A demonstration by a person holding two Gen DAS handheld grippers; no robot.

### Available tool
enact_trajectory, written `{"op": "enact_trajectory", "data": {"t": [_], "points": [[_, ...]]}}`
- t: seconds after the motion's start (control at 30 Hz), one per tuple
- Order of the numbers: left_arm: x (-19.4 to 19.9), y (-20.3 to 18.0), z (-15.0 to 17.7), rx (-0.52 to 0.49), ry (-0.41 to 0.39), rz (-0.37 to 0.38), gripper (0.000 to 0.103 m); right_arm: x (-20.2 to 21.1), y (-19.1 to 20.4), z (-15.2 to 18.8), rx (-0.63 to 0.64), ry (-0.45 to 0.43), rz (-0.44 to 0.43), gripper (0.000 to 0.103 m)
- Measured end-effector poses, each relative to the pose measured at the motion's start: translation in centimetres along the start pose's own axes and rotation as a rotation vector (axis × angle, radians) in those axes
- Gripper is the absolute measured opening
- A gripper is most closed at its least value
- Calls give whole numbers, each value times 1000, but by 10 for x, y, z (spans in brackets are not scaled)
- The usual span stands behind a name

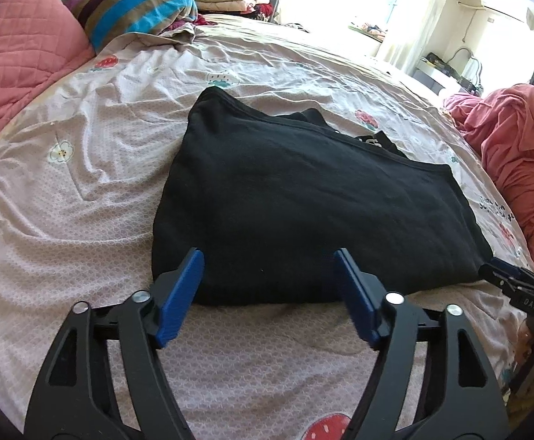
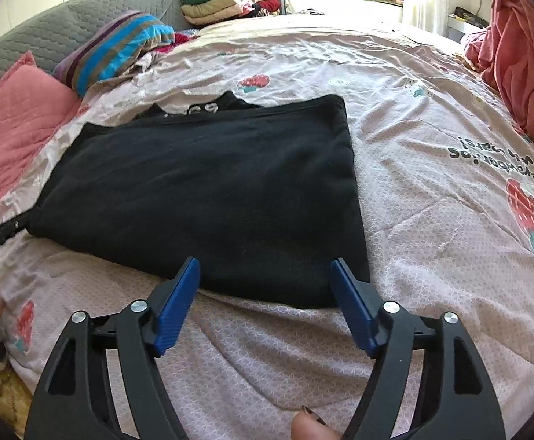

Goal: Fold small clothes

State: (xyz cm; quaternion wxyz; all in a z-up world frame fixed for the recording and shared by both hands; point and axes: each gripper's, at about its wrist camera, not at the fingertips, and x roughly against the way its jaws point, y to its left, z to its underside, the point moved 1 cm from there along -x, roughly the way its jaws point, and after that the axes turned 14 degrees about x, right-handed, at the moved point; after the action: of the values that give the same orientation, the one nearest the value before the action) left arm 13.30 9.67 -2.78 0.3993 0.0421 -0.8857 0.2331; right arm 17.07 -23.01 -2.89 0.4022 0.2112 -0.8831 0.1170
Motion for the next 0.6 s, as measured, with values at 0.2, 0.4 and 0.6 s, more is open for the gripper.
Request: {"op": "enact_trajectory", "data": {"t": [0.2,0.4,0.6], "points": [[5,-4,3,-14,-11,0,83,13,-4,-2,-22,-28,18,93],[10,1,1,14,-24,4,91,18,-2,0,-15,-34,16,97],[16,9,-2,47,-45,5,94,21,8,-2,11,-46,6,98]]}}
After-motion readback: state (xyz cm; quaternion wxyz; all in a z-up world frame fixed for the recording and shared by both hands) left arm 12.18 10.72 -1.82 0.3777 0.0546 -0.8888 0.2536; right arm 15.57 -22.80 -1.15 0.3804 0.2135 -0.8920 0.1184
